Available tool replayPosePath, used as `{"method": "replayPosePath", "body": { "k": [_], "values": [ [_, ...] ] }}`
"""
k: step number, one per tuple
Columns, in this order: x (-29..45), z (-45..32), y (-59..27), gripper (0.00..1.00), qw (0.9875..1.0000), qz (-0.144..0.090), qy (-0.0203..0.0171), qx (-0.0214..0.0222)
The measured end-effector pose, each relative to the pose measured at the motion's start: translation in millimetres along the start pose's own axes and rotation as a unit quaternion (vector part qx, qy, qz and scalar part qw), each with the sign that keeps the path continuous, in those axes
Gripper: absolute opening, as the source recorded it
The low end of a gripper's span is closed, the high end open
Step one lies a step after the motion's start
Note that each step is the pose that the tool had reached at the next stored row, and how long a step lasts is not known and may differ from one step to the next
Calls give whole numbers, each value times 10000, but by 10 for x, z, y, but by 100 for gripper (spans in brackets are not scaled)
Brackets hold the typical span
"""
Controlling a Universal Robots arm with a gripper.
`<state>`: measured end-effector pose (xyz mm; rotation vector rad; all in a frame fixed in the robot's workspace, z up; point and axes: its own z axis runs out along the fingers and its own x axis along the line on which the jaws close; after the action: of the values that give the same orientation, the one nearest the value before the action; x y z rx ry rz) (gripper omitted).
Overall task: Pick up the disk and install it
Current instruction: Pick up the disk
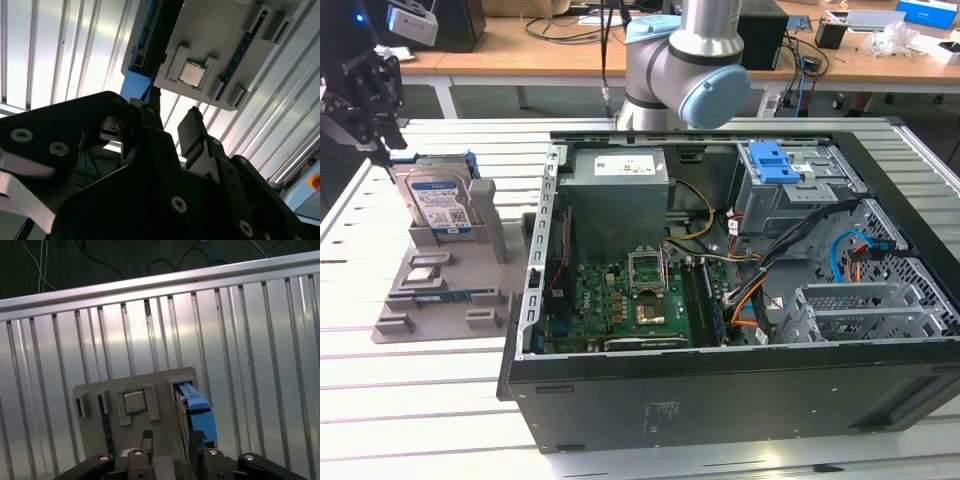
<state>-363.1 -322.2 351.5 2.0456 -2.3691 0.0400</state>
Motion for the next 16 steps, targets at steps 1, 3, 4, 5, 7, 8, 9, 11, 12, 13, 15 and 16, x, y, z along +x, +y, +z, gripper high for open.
{"method": "replayPosePath", "body": {
  "k": [1, 3, 4, 5, 7, 8, 9, 11, 12, 13, 15, 16],
  "values": [
    [-45, 17, -2, 42, 10000, -2, 0, 1],
    [-94, 34, -4, 42, 10000, -9, 0, 0],
    [-120, 46, -4, 42, 10000, -19, 0, 1],
    [-139, 56, -4, 42, 10000, -28, 0, 1],
    [-178, 78, -1, 42, 10000, -54, 0, 1],
    [-195, 90, 1, 42, 10000, -68, -1, 2],
    [-211, 102, 2, 42, 10000, -87, 0, 2],
    [-243, 133, 4, 42, 9999, -131, -1, 4],
    [-250, 157, 3, 42, 9999, -153, -1, 5],
    [-250, 176, 3, 42, 9999, -162, -1, 4],
    [-252, 232, 5, 42, 9998, -175, 0, 4],
    [-253, 251, 5, 42, 9998, -179, 0, 4]
  ]
}}
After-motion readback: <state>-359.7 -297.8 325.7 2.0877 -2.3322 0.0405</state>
